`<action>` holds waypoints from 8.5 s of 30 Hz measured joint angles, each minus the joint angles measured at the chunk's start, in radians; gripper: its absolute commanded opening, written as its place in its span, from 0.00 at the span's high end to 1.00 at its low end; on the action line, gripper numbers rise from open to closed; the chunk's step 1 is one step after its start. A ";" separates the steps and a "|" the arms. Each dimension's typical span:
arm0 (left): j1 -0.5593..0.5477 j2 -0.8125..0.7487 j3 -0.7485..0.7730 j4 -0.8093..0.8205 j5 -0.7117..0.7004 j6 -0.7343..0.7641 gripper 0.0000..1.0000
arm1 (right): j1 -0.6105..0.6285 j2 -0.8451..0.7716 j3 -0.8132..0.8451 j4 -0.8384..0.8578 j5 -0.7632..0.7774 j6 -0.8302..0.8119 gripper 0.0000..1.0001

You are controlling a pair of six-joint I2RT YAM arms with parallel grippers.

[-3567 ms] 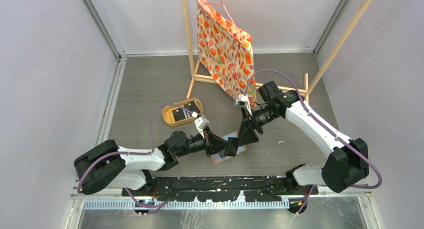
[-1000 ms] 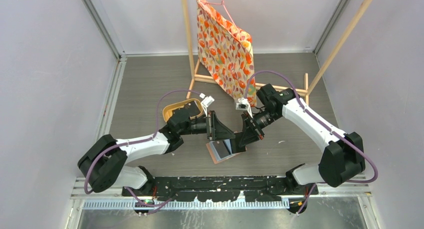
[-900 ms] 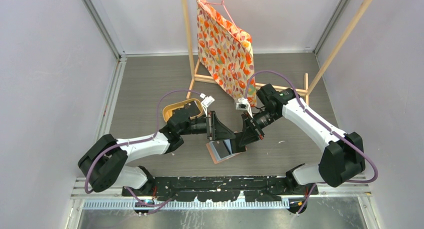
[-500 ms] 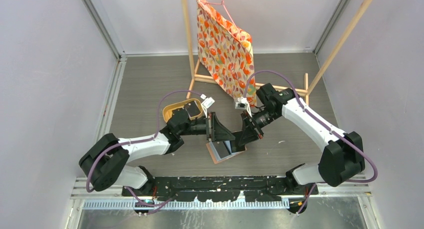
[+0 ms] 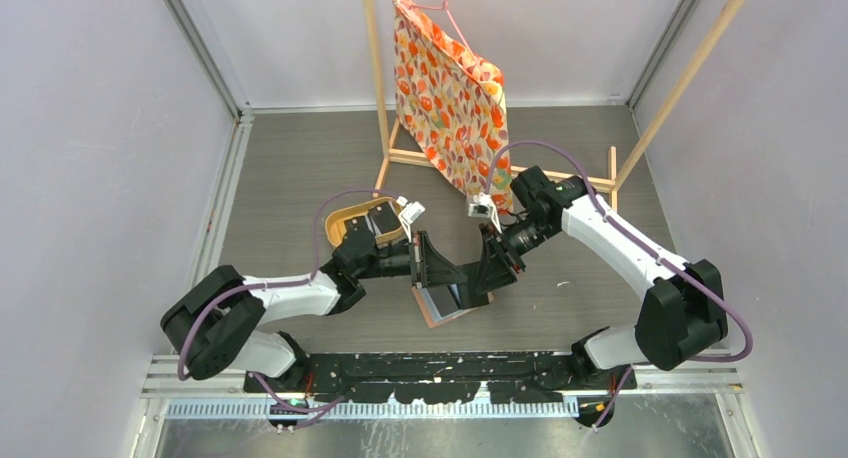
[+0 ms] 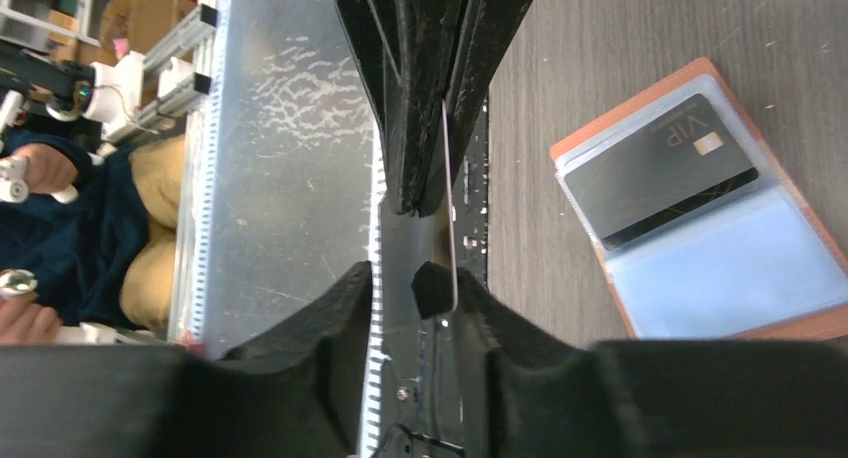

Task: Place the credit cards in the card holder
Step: Insert the credit card into the card holder.

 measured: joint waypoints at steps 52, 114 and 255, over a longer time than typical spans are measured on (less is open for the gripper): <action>-0.163 0.055 -0.253 -0.183 -0.864 -0.286 1.00 | 0.161 0.299 -0.067 0.370 0.790 0.295 0.92; -0.242 0.291 -0.195 -0.042 -0.897 -0.608 1.00 | 0.170 0.299 -0.060 0.356 0.790 0.298 0.92; -0.073 0.618 -0.302 0.561 -0.590 -0.532 0.93 | 0.286 0.261 -0.105 0.693 0.956 0.625 0.95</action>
